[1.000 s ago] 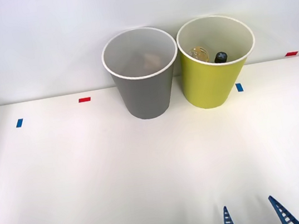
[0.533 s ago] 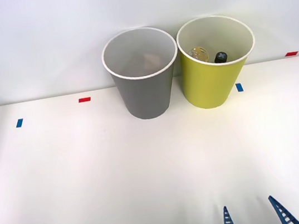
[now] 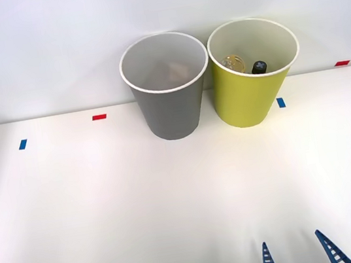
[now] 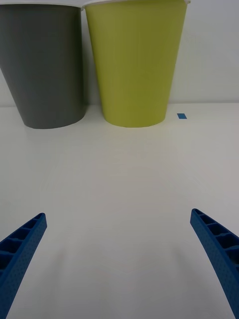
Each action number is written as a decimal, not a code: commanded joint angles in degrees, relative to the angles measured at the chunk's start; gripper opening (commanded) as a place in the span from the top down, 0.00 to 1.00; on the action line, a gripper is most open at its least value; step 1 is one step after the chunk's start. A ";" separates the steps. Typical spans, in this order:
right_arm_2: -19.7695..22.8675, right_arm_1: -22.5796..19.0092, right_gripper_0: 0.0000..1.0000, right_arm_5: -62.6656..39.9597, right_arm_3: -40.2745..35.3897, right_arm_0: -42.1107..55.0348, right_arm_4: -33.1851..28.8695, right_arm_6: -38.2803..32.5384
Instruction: Put cans in the gray bin, plastic bottles in the light green bin
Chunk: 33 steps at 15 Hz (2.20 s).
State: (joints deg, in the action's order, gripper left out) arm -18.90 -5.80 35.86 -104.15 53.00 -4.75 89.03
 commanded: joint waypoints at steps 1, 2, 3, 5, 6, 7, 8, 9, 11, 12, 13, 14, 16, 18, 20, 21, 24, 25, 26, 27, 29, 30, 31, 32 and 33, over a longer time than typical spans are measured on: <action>0.00 0.00 0.00 0.00 0.00 0.00 0.00 0.00; 0.00 0.00 0.00 0.00 0.00 0.00 0.00 0.00; 0.00 0.00 0.00 0.00 0.00 0.00 0.00 0.00; 0.00 0.00 0.00 0.00 0.00 0.00 0.00 0.00; 0.00 0.00 0.00 0.00 0.00 0.00 0.00 0.00; 0.00 0.00 0.00 0.00 0.00 0.00 0.00 0.00; 0.00 0.00 0.00 0.00 0.00 0.00 0.00 0.00; 0.00 0.00 0.00 0.00 0.00 0.00 0.00 0.00; 0.00 0.00 0.00 0.00 0.00 0.00 0.00 0.00; 0.00 0.00 0.00 0.00 0.00 0.00 0.00 0.00; 0.00 0.00 0.00 0.00 0.00 0.00 0.00 0.00; 0.00 0.00 0.00 0.00 0.00 0.00 0.00 0.00; 0.00 0.00 0.00 0.00 0.00 0.00 0.00 0.00; 0.00 0.00 0.00 0.00 0.00 0.00 0.00 0.00; 0.00 0.00 0.00 0.00 0.00 0.00 0.00 0.00; 0.00 0.00 0.00 0.00 0.00 0.00 0.00 0.00; 0.00 0.00 0.00 0.00 0.00 0.00 0.00 0.00; 0.00 0.00 0.00 0.00 0.00 0.00 0.00 0.00; 0.00 0.00 0.00 0.00 0.00 0.00 0.00 0.00; 0.00 0.00 0.00 0.00 0.00 0.00 0.00 0.00; 0.00 0.00 0.00 0.00 0.00 0.00 0.00 0.00; 0.00 0.00 0.00 0.00 0.00 0.00 0.00 0.00; 0.00 0.00 0.00 0.00 0.00 0.00 0.00 0.00; 0.00 0.00 0.00 0.00 0.00 0.00 0.00 0.00; 0.00 0.00 0.00 0.00 0.00 0.00 0.00 0.00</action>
State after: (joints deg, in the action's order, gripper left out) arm -18.90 -5.80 35.86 -104.15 53.00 -4.75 89.03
